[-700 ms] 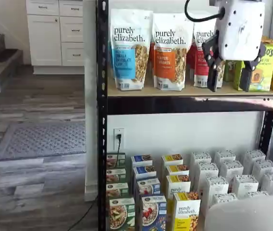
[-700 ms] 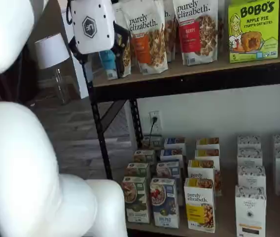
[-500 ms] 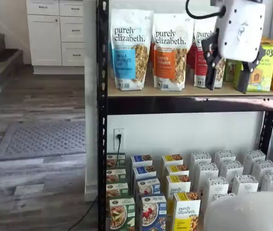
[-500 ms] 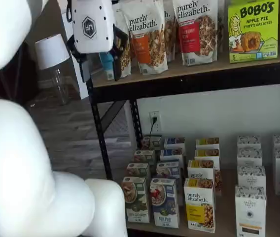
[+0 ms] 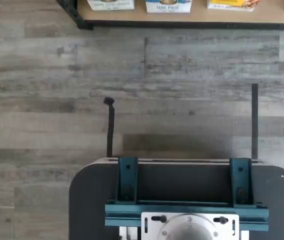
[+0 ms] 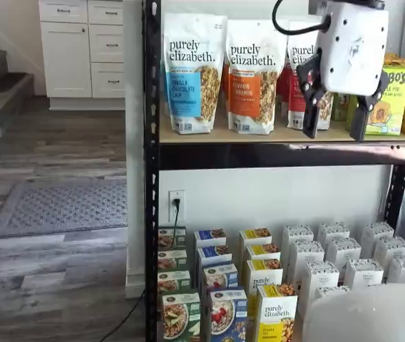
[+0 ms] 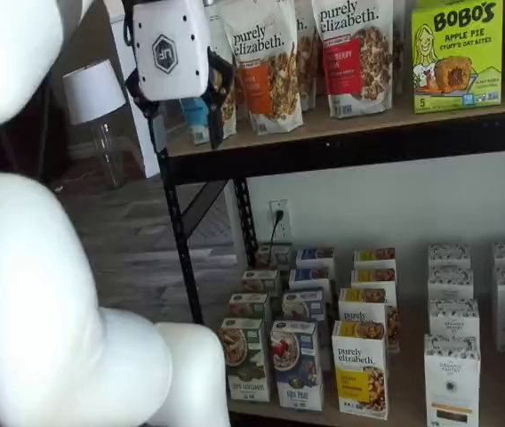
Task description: Pick up the blue and white box that is on the bottom shelf, the second box from the left
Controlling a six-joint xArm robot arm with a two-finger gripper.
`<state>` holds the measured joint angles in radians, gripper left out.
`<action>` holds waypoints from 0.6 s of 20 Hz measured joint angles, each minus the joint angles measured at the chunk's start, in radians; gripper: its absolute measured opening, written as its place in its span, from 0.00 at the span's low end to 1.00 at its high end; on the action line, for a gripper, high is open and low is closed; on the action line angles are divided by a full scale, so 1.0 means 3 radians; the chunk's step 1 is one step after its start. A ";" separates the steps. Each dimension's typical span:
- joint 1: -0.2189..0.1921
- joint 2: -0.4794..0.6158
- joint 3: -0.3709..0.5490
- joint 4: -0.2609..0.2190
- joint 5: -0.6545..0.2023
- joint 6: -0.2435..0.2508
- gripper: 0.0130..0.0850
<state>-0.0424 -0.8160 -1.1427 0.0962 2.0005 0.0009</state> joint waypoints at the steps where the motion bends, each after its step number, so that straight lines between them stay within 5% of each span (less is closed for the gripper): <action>1: 0.0012 0.0012 0.0028 -0.0018 -0.0021 0.0003 1.00; 12: 0.0258 -0.0027 0.0708 -0.0104 -0.0683 0.0182 1.00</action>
<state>0.0350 -0.8242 -0.9303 0.0650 1.7956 0.0555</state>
